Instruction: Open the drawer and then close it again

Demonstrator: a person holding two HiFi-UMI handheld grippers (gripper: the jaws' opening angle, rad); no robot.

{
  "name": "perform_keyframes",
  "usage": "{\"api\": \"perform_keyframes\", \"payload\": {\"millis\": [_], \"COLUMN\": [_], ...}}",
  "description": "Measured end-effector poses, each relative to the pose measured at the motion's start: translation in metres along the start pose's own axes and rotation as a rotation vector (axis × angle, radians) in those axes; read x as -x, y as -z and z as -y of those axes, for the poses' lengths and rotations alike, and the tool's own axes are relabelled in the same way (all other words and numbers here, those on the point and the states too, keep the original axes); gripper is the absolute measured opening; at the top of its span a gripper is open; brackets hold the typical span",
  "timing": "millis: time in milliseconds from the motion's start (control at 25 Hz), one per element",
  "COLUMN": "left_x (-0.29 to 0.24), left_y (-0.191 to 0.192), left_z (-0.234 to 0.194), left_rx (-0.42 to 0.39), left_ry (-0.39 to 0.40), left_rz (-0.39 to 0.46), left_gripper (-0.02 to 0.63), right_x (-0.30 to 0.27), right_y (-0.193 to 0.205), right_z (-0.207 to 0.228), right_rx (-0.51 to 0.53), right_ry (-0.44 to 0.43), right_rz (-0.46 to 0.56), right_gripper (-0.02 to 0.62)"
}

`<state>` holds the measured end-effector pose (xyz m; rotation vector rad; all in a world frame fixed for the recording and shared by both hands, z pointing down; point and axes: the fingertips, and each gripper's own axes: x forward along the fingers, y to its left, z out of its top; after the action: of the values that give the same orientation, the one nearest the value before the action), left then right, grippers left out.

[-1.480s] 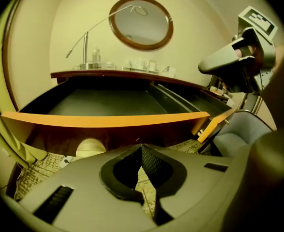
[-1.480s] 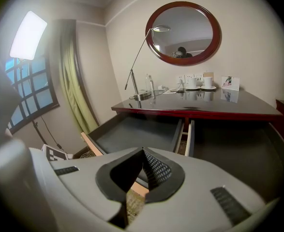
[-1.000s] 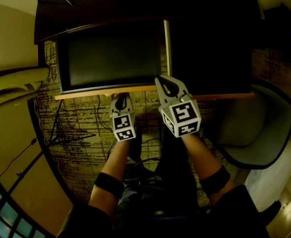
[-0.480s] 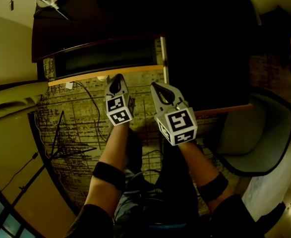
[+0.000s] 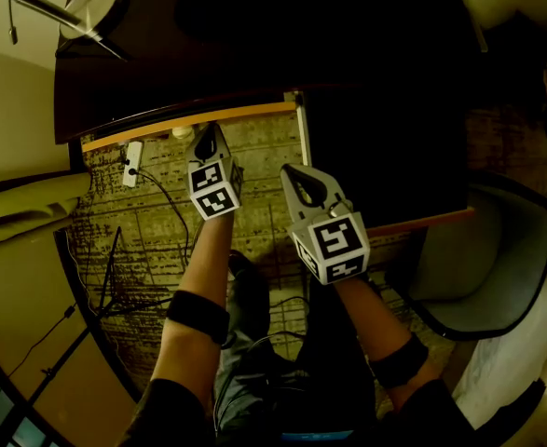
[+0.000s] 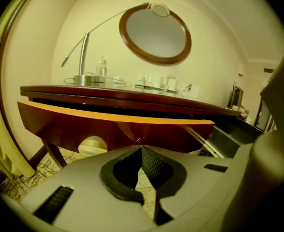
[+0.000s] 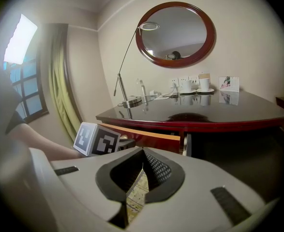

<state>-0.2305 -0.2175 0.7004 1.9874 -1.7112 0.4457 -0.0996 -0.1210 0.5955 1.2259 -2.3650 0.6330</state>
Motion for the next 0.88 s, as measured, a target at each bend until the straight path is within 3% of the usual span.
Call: {"api": "perform_keyframes", "payload": {"millis": [520,880], "left_x": [-0.049,-0.016], "left_y": [-0.032,-0.026], "left_z": [-0.006,-0.003], "left_rx": [-0.014,-0.069], "left_ry": [0.01,0.033], "left_rz": [0.013,-0.013], "left_gripper": [0.002,0.002], "right_x": [-0.001,0.001], "right_y": [0.014,0.01], "right_z": [0.014,0.007], "right_rx": [-0.013,-0.037], "right_ry": [0.024,0.016], "right_rz": [-0.004,-0.017], "right_gripper": [0.0,0.0]}}
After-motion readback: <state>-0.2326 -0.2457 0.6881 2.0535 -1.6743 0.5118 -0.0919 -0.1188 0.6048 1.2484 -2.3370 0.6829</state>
